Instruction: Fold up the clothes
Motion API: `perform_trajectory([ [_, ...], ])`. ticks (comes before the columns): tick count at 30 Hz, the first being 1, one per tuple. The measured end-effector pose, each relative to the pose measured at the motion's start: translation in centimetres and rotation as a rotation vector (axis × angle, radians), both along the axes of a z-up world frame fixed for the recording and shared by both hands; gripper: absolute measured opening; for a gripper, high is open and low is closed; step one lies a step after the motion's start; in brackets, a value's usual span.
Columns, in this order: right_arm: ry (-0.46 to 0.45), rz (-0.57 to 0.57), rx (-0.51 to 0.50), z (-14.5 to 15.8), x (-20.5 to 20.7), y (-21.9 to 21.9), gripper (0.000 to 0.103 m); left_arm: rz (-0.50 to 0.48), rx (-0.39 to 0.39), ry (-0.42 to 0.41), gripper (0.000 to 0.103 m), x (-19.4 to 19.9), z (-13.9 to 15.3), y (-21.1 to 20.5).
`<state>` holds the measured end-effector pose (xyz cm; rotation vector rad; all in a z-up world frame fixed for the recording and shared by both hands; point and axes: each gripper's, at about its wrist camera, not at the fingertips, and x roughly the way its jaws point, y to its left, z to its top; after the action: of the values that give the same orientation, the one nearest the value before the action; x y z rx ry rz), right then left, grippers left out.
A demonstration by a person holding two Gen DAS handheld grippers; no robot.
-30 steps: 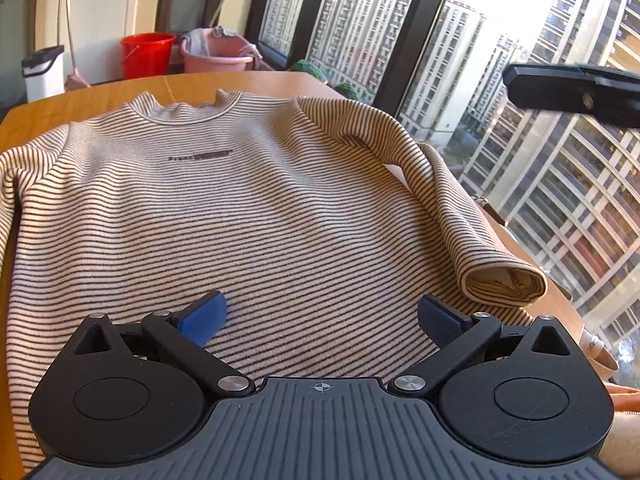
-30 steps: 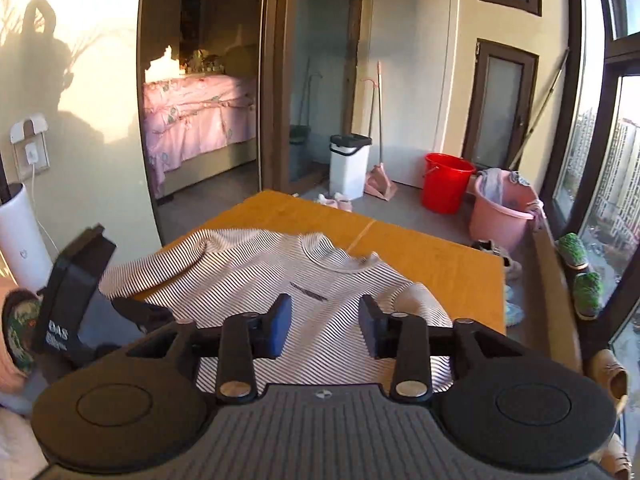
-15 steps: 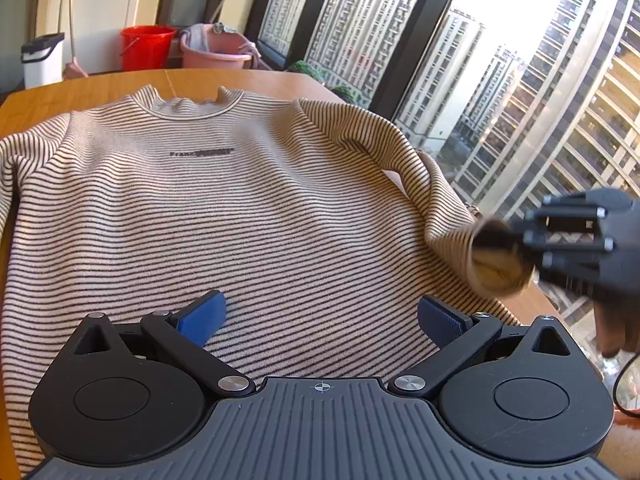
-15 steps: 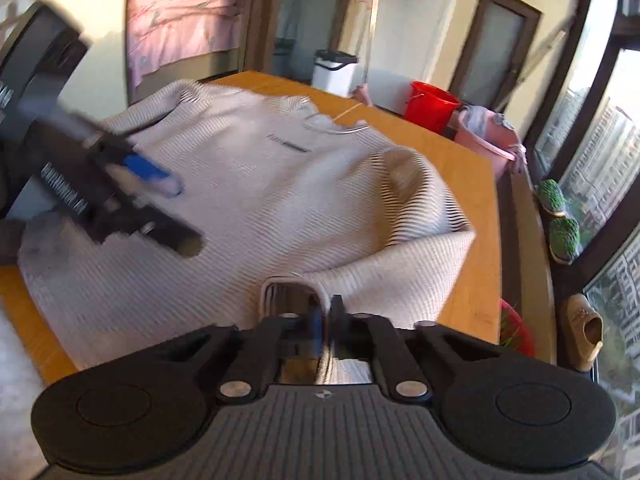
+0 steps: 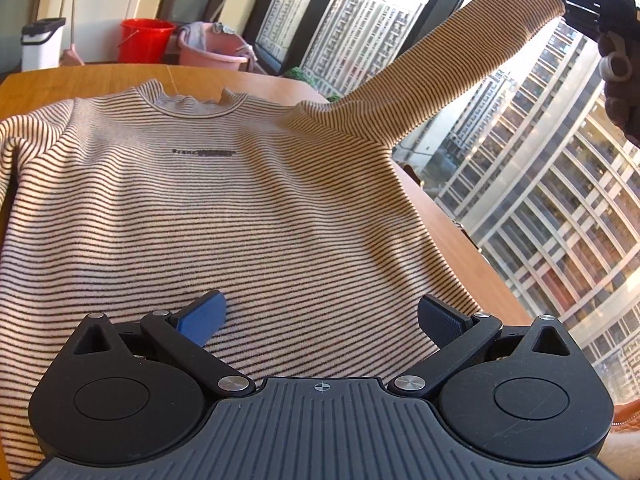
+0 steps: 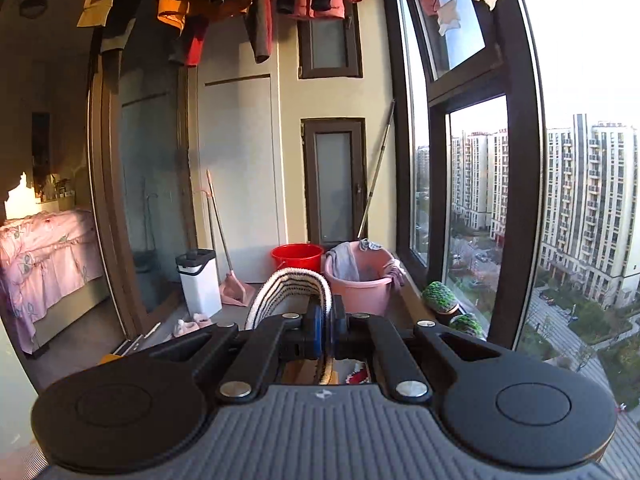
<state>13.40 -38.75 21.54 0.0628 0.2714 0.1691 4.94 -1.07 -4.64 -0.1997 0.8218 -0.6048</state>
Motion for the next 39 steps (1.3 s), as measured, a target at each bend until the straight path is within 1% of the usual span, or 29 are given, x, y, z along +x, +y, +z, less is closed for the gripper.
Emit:
perform_trajectory([
  [3,0.016,0.066,0.01,0.2,0.7,2.8,0.003,0.0,-0.01,-0.003,0.103,-0.1,0.0,0.2],
  [9,0.038,0.258,-0.031,-0.6,1.9,11.5,0.003,-0.001,-0.018,-0.018,0.103,-0.4,0.0,0.3],
  [15,0.124,0.421,-0.043,-4.3,3.5,19.2,0.004,-0.006,-0.033,-0.029,0.103,-0.6,-0.1,0.6],
  [18,0.185,0.456,-0.031,-6.4,4.5,21.8,0.005,-0.008,-0.039,-0.033,0.103,-0.6,-0.2,0.7],
  [20,0.21,0.463,0.001,-7.6,4.9,22.4,0.017,-0.01,-0.041,-0.035,0.103,-0.7,-0.2,0.7],
  [22,0.226,0.467,0.049,-8.5,5.1,22.4,0.042,-0.011,-0.041,-0.038,0.103,-0.6,-0.2,0.7],
  [25,0.238,0.449,0.096,-9.9,4.7,20.8,0.055,-0.01,-0.038,-0.042,0.103,-0.6,-0.2,0.6],
  [26,0.239,0.439,0.106,-10.4,4.5,20.1,0.057,-0.009,-0.035,-0.044,0.103,-0.5,-0.2,0.6],
  [27,0.241,0.43,0.119,-10.9,4.1,19.2,0.065,-0.007,-0.032,-0.045,0.103,-0.5,-0.2,0.6],
  [28,0.243,0.423,0.135,-11.5,3.6,18.1,0.078,-0.006,-0.029,-0.046,0.103,-0.6,-0.2,0.6],
  [29,0.249,0.42,0.157,-12.2,3.1,16.9,0.085,-0.005,-0.028,-0.047,0.103,-0.6,-0.3,0.6],
  [30,0.259,0.421,0.181,-13.0,2.5,15.7,0.098,-0.003,-0.028,-0.048,0.103,-0.6,-0.3,0.7],
  [31,0.271,0.422,0.202,-13.9,1.9,14.5,0.103,-0.002,-0.028,-0.048,0.103,-0.6,-0.3,0.7],
  [35,0.349,0.412,0.29,-17.8,-0.4,10.6,0.103,0.006,-0.029,-0.054,0.103,-0.7,-0.3,0.5],
  [39,0.466,0.371,0.372,-21.9,-1.0,8.3,0.103,0.019,0.007,-0.058,0.103,-0.9,-0.2,-0.2],
])
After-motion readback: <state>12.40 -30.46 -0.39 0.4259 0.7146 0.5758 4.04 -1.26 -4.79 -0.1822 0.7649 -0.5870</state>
